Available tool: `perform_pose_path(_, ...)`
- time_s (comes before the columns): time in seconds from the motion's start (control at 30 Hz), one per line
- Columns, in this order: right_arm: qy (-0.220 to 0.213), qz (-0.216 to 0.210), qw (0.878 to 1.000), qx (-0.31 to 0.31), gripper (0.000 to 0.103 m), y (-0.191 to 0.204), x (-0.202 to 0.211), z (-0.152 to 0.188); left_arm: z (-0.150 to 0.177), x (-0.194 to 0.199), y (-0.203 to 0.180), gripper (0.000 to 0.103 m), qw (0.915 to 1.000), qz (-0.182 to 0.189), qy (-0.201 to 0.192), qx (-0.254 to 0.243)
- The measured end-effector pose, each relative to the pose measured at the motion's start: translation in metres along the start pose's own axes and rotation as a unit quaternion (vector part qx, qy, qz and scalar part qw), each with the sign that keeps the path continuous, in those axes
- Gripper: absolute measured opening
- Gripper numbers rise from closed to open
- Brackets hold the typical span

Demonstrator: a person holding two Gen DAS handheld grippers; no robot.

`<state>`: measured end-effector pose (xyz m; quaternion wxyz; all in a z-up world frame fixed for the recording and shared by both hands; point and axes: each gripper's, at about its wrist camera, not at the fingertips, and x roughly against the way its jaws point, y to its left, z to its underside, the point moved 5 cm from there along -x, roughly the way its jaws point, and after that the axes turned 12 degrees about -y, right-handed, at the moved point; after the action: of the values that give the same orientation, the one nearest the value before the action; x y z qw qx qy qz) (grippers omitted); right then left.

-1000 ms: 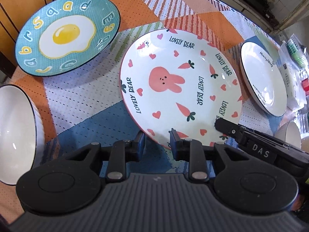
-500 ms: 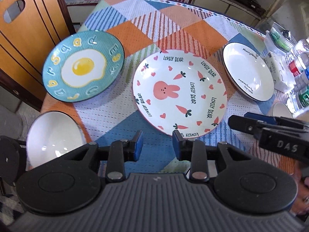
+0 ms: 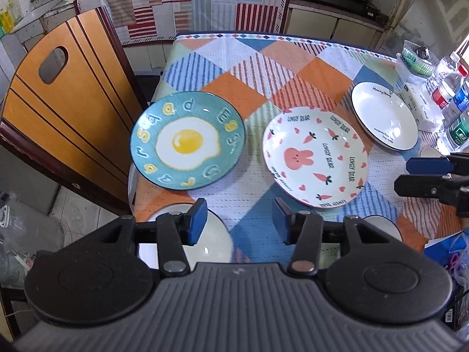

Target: Organize plates and bowls

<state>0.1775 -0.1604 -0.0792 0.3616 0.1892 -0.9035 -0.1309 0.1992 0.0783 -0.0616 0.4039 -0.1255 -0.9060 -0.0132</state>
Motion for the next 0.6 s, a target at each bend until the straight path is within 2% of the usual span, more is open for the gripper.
perform_pose_path(0.2,-0.013,-0.015,0.999,0.034,0.068,0.03,-0.022,-0.004,-0.008,-0.011,0.038,0.061,0.9996,-0.001,-0.02,-0.019)
perform_pose_path(0.3,-0.037,-0.034,0.997,0.053,0.068,0.042,-0.037,-0.006,-0.012,-0.024,0.055,0.064,0.9995,0.003,-0.024,-0.019)
perform_pose_path(0.43,-0.066,-0.038,0.993,0.086,0.068,0.052,-0.067,-0.008,-0.014,-0.049,0.077,0.067,0.9997,0.008,-0.022,-0.01)
perform_pose_path(0.6,-0.052,-0.049,0.994,0.081,0.068,0.052,-0.112,-0.008,-0.012,-0.084,0.099,0.067,0.9997,0.009,-0.019,-0.015)
